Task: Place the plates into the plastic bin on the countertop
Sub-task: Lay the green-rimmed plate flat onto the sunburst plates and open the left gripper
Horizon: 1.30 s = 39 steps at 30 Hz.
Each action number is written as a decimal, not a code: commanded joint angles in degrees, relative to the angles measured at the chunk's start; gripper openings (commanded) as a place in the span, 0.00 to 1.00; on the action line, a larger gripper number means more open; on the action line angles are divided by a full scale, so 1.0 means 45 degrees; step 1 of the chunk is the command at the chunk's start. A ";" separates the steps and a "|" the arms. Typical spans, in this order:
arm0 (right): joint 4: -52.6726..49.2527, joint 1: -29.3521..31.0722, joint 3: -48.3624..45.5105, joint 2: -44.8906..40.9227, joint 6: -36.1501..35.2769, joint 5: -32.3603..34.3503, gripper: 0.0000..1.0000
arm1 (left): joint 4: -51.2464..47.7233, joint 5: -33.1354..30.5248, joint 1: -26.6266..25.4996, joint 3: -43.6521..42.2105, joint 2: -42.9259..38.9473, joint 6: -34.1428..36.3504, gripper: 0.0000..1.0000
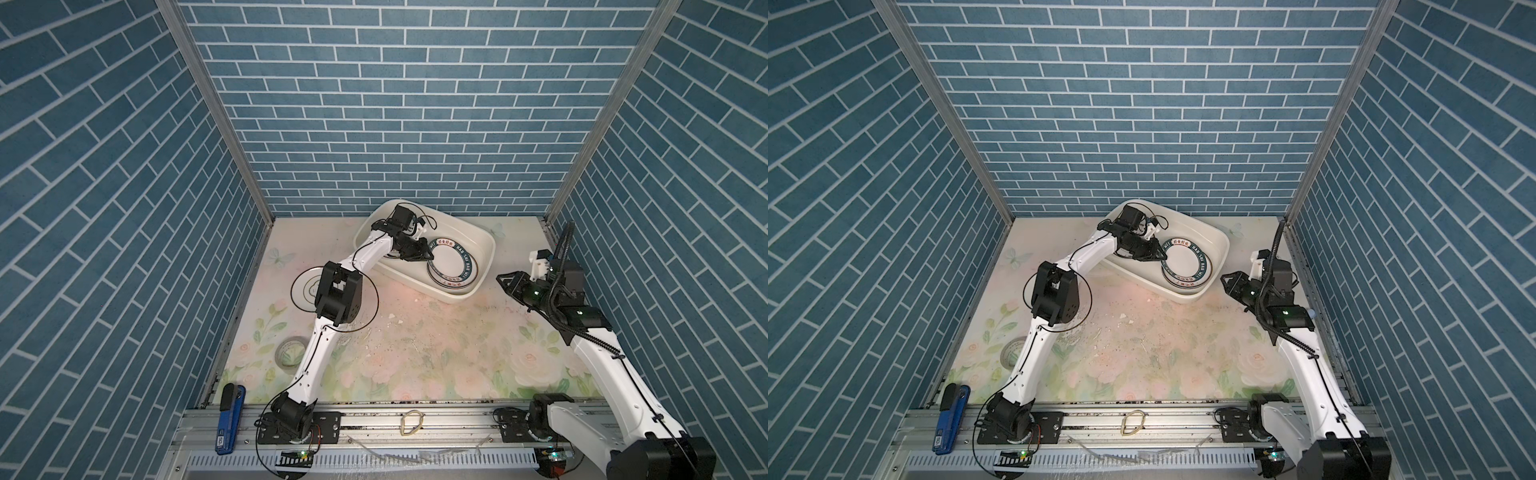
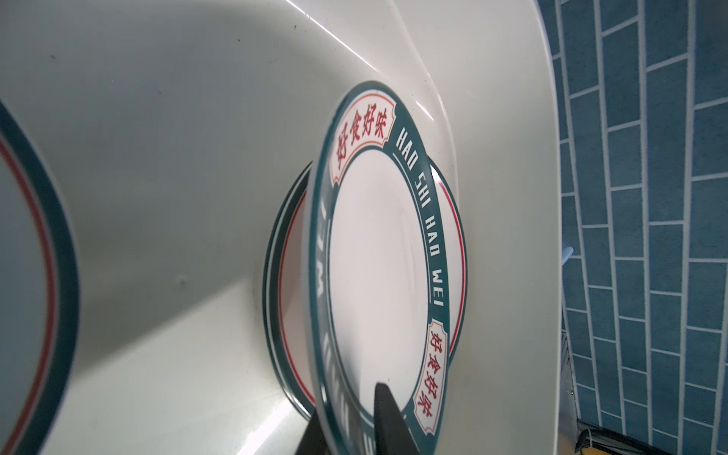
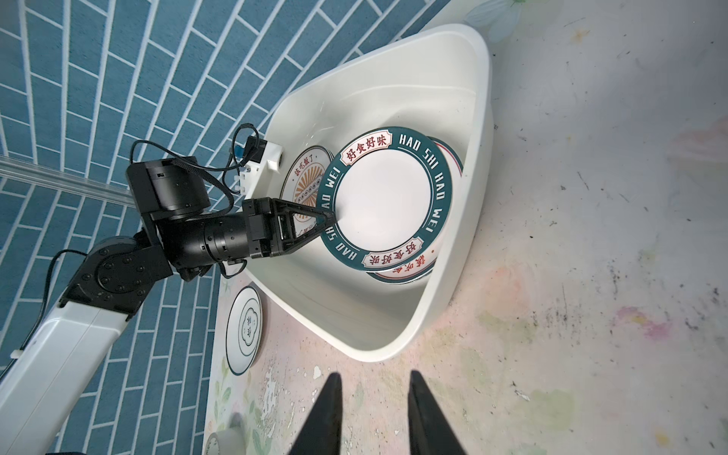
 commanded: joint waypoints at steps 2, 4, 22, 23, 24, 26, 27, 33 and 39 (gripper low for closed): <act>0.0206 -0.0064 -0.0218 -0.0039 0.0157 -0.0091 0.29 | 0.0001 0.0091 -0.0089 0.0079 0.0310 0.0182 0.21; 0.0226 -0.0064 -0.0217 -0.0029 0.0157 -0.0098 0.29 | -0.0022 0.0051 -0.0085 0.0070 0.0321 0.0223 0.22; 0.0362 -0.0188 -0.0549 0.0010 0.0079 -0.0064 0.29 | -0.0229 -0.0380 -0.0166 -0.0046 0.0424 0.0551 0.30; 0.0356 -0.0188 -0.0554 0.0002 0.0089 -0.0063 0.29 | -0.0230 -0.0380 -0.0164 -0.0041 0.0442 0.0551 0.31; 0.0354 -0.0194 -0.0555 0.0001 0.0079 -0.0064 0.29 | -0.0224 -0.0380 -0.0181 -0.0020 0.0482 0.0549 0.31; 0.0348 -0.0203 -0.0570 -0.0001 0.0079 -0.0064 0.29 | -0.0235 -0.0361 -0.0192 0.0016 0.0525 0.0554 0.31; 0.0362 -0.0225 -0.0570 0.0016 0.0079 -0.0064 0.29 | -0.0232 -0.0361 -0.0201 0.0036 0.0562 0.0555 0.31; 0.0377 -0.0264 -0.0570 0.0040 0.0079 -0.0103 0.29 | -0.0251 -0.0342 -0.0240 0.0057 0.0643 0.0568 0.33; 0.0422 -0.0287 -0.0626 0.0053 0.0099 -0.0142 0.29 | -0.0268 -0.0341 -0.0279 0.0076 0.0643 0.0613 0.37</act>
